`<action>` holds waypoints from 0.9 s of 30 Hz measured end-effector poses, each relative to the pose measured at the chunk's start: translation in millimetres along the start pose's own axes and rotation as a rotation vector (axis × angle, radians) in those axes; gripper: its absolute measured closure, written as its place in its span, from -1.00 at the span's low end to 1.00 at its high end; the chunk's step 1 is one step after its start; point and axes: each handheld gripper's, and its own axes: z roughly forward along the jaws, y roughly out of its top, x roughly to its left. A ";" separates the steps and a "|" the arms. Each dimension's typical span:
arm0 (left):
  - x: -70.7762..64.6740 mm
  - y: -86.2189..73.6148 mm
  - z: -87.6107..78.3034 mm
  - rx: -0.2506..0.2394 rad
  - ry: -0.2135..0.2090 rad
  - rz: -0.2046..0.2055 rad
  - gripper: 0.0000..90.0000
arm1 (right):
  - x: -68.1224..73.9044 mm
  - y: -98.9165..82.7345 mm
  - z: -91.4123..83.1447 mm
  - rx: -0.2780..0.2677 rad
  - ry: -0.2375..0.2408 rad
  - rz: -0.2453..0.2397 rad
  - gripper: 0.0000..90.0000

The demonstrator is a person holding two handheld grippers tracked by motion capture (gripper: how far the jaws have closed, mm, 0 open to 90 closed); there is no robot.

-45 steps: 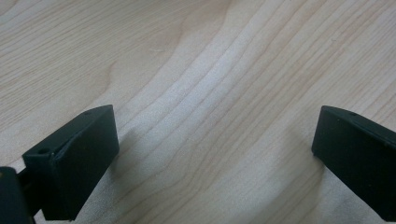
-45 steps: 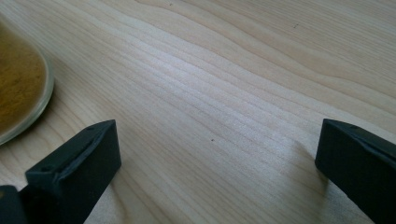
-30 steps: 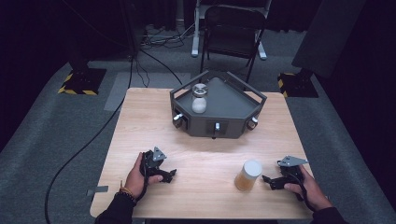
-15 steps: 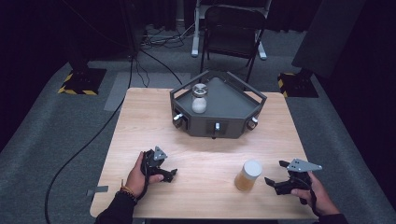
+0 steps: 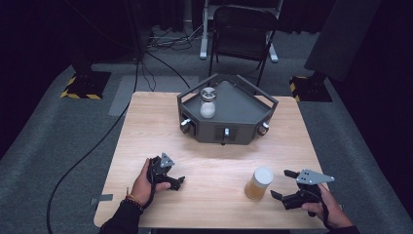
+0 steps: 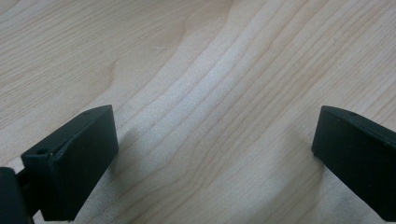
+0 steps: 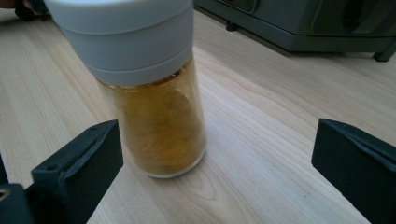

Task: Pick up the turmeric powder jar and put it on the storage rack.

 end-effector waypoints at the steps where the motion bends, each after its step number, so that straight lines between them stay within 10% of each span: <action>1: 0.0 0.0 0.0 0.000 0.000 0.000 -1.00 | 0.4 0.3 1.2 -0.002 0.007 0.001 -0.96; 27: 0.0 0.1 0.0 0.001 0.000 0.000 -1.00 | 20.8 3.9 35.3 -0.061 0.044 0.022 -0.70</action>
